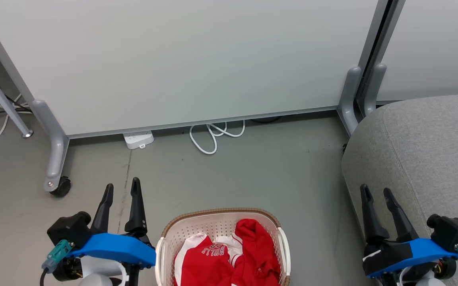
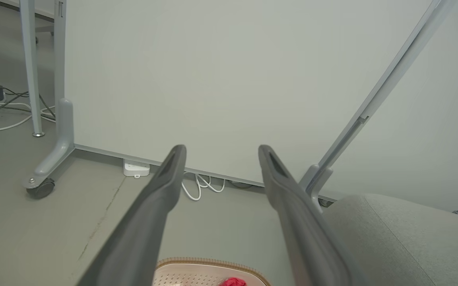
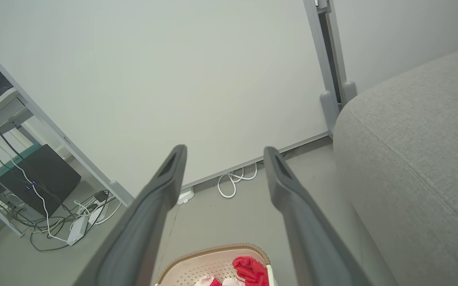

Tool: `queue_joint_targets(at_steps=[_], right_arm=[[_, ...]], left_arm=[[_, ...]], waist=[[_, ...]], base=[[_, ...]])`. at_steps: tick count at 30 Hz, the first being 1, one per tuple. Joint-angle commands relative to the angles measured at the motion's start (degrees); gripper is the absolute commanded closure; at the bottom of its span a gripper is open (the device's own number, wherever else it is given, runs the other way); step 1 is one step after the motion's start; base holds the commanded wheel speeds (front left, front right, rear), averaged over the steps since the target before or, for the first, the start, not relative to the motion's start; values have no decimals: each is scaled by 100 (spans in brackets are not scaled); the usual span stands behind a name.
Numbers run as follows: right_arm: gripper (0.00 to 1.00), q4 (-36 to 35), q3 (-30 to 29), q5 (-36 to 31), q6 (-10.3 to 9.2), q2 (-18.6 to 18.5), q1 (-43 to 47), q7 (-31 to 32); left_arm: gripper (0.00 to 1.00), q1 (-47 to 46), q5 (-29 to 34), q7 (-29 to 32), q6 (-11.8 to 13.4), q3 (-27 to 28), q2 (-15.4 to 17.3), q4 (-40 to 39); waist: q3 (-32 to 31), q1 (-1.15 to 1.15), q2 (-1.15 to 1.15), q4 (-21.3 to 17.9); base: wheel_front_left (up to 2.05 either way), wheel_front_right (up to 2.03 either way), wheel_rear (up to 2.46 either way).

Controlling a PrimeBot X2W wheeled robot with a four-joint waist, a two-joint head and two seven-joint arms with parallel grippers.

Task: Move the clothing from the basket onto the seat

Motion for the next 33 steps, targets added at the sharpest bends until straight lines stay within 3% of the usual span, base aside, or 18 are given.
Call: queue_joint_targets(at_steps=[1, 33], right_arm=[[0, -6, 0, -198, 10, -47, -81, -76], [0, 190, 48, -1841, 13, -51, -96, -470]], left_arm=[[0, -136, 191, -69, 33, -41, 38, -22], [0, -189, 1672, -461, 32, -257, 41, 299]], waist=[[0, 0, 0, 3], [15, 0, 0, 39]], base=[[0, 0, 0], [0, 0, 0]])
